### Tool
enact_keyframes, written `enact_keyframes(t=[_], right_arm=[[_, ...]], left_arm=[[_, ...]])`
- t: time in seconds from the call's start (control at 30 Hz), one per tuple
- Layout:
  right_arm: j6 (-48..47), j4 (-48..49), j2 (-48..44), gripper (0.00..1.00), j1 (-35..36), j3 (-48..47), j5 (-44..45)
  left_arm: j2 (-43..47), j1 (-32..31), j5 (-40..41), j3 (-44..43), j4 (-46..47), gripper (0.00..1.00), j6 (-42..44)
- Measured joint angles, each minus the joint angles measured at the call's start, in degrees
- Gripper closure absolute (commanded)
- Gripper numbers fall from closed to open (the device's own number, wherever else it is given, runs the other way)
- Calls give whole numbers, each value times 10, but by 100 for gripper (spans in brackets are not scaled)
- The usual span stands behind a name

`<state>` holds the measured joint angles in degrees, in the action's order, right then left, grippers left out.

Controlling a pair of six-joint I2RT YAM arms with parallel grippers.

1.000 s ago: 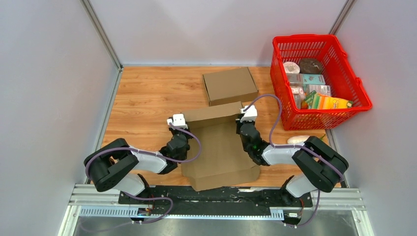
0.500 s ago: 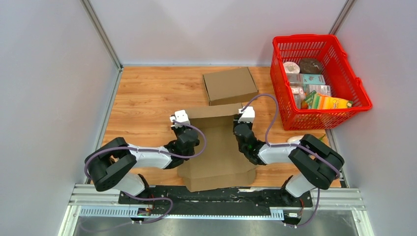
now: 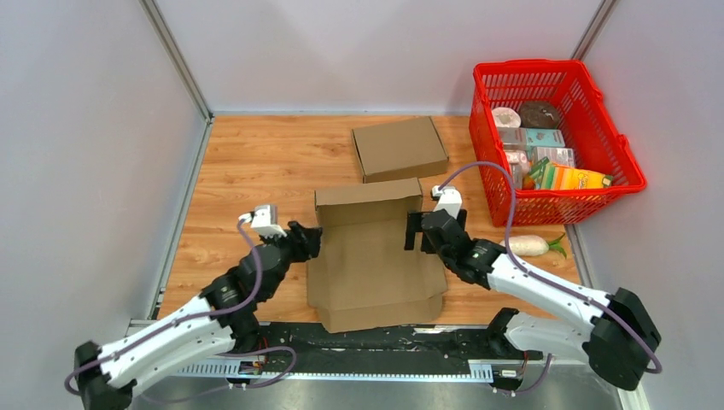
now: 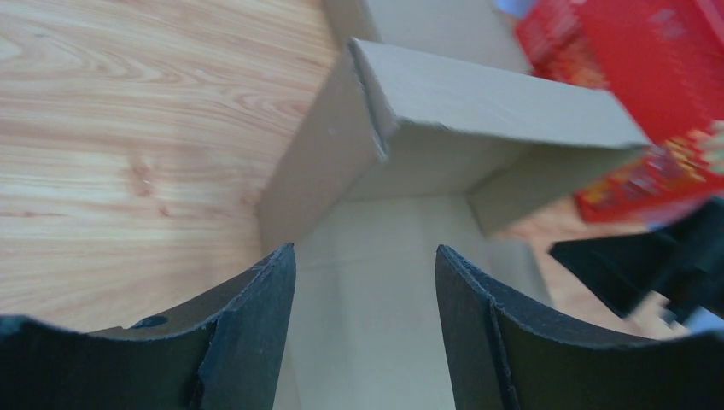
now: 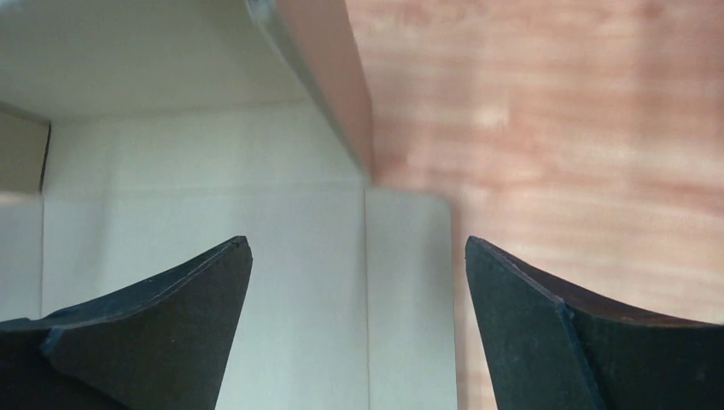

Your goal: Fold the paper box

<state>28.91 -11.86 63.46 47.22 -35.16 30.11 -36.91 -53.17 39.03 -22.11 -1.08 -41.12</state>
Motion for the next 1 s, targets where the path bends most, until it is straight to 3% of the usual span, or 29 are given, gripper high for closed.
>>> enact_keyframes(t=[0.17,0.23,0.27,0.37,0.43,0.47,0.5,0.6,0.67,0.8,1.0], right_arm=[[92,-201,-56,0,0,-14,-115],[128,-265,-65,0,-2,-9,-174],[142,-286,-67,0,-3,-3,-204],[177,-341,-70,3,-5,26,-277],[192,-367,-80,19,-5,53,-303],[195,-375,-88,34,-5,62,-310],[196,-382,-95,63,-5,68,-317],[199,-378,-110,95,-5,72,-344],[206,-367,-120,100,-5,72,-360],[217,-366,-136,100,-6,64,-389],[239,-377,-179,100,-11,48,-433]], left_arm=[[189,1,-144,14,-118,31,-17],[201,3,-212,6,-147,34,-17],[189,4,-244,-4,-158,40,-15],[90,1,-357,-67,-186,41,15],[7,-22,-393,-124,-198,34,53],[-25,-42,-401,-150,-202,31,71],[-59,-69,-399,-175,-202,26,94],[-144,-165,-383,-217,-187,24,163],[-209,-231,-352,-236,-188,24,212],[-340,-307,-313,-275,-198,23,301],[-478,-363,-265,-364,-253,22,393]])
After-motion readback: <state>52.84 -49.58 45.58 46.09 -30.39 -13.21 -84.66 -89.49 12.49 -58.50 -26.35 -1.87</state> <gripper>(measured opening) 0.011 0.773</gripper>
